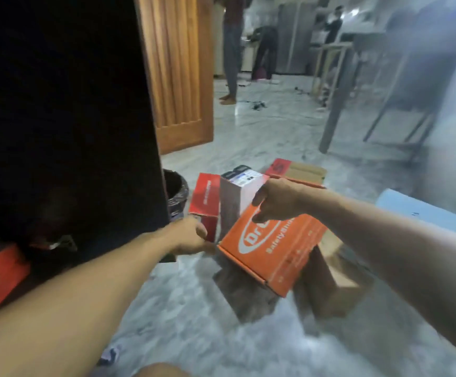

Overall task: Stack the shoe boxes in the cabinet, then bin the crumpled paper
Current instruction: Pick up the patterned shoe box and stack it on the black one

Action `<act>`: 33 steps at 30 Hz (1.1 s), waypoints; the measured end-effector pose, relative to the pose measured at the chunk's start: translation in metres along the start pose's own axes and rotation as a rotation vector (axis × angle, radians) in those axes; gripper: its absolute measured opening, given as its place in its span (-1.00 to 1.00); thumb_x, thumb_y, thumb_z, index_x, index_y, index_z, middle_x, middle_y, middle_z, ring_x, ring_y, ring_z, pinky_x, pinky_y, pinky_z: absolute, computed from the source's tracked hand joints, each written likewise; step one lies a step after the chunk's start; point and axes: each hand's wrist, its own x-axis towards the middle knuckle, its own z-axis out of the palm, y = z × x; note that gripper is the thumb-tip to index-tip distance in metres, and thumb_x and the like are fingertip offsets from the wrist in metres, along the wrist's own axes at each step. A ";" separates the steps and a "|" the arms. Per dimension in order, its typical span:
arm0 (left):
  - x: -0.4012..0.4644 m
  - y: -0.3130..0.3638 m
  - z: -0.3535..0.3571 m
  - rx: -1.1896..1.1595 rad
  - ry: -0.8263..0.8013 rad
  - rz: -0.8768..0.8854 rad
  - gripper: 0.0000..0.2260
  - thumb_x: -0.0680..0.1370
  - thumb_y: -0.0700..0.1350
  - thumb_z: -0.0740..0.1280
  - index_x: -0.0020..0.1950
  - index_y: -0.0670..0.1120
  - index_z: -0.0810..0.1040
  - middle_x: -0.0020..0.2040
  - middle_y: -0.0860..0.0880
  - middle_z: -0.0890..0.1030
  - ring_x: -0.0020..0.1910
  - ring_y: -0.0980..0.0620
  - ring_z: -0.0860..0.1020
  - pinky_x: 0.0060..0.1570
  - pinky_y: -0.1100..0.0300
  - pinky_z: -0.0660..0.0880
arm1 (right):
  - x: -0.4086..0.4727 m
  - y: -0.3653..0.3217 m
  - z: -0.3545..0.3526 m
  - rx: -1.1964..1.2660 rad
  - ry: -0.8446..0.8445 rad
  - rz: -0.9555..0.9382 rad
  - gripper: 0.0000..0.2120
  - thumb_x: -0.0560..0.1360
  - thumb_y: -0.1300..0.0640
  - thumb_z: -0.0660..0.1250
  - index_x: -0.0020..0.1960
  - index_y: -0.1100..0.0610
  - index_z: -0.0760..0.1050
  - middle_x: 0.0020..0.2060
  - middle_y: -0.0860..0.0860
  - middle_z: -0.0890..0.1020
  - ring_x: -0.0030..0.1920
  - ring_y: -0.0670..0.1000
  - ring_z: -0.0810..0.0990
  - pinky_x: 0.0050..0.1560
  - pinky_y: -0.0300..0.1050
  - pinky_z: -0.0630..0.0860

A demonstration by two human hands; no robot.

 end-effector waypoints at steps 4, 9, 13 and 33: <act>0.022 0.100 0.021 0.008 -0.056 0.202 -0.62 0.36 0.16 0.50 -0.04 -0.11 0.65 -0.16 0.02 0.60 -0.15 0.06 0.55 -0.13 0.20 0.45 | -0.061 0.086 0.008 0.107 0.016 0.169 -0.64 0.30 -0.12 0.50 0.06 -0.05 0.61 -0.14 -0.02 0.68 -0.11 0.10 0.70 -0.04 0.04 0.65; 0.032 0.198 0.063 0.042 -0.160 0.335 -0.42 0.39 0.12 0.50 0.31 -0.17 0.55 0.22 -0.08 0.61 0.11 -0.02 0.59 0.15 0.14 0.51 | -0.137 0.183 0.024 0.179 -0.060 0.392 -0.59 0.44 0.01 0.44 0.19 0.22 0.57 0.05 0.10 0.66 -0.21 0.05 0.59 -0.11 0.06 0.67; 0.036 0.258 0.106 0.087 -0.210 0.433 -0.49 0.39 0.11 0.50 0.21 -0.18 0.60 0.13 -0.09 0.65 0.07 -0.04 0.61 0.16 0.06 0.52 | -0.187 0.261 0.052 0.236 -0.040 0.554 -0.58 0.42 0.02 0.45 0.14 0.30 0.57 -0.07 0.16 0.67 -0.34 0.01 0.52 -0.31 -0.09 0.60; 0.062 0.428 0.342 0.210 -0.511 0.614 -0.44 0.42 0.11 0.48 0.34 -0.12 0.50 0.21 -0.06 0.61 0.16 -0.02 0.57 0.13 0.22 0.45 | -0.357 0.430 0.248 0.302 -0.084 1.301 0.01 0.20 -0.08 0.59 0.45 -0.13 0.02 0.44 0.19 0.09 0.44 0.33 0.09 0.28 0.53 0.19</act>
